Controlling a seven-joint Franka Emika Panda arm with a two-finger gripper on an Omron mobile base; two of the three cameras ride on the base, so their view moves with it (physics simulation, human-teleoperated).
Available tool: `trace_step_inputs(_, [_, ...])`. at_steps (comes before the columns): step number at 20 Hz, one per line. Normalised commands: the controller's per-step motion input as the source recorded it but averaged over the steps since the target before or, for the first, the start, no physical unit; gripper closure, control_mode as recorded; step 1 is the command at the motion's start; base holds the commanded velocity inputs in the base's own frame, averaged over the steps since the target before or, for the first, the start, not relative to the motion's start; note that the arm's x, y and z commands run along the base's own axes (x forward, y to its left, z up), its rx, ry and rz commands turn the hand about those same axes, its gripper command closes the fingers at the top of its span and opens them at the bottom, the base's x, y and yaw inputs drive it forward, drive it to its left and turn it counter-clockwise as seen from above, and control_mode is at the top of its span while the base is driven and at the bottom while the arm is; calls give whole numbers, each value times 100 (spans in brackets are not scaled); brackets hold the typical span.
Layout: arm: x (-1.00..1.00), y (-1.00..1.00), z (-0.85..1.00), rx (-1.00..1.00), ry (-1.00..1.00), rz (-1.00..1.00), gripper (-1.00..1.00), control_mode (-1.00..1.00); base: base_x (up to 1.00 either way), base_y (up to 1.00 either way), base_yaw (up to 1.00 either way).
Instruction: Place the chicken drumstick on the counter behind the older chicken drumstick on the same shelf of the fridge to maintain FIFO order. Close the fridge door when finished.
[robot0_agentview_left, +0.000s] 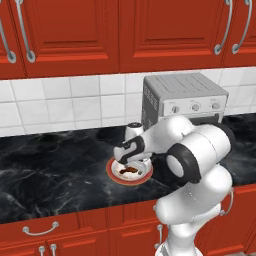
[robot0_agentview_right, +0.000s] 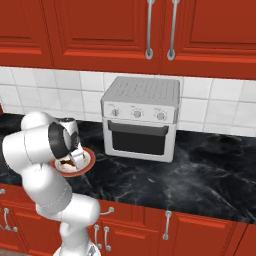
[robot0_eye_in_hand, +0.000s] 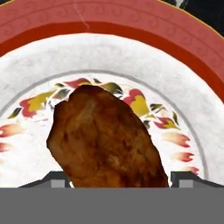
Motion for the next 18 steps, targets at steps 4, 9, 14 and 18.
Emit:
trace_step_inputs(4, [4,9,-52,-2,0,2,100,-100,0,0,0])
trace_step_inputs(9, [0,4,-17,-1,1,3,100,-100,0,0,0])
trace_step_inputs(14, [-24,-4,0,0,-6,-5,100,-100,0,0,0])
trace_step_inputs(18, [-63,-32,26,0,-17,-16,100,-100,0,0,0])
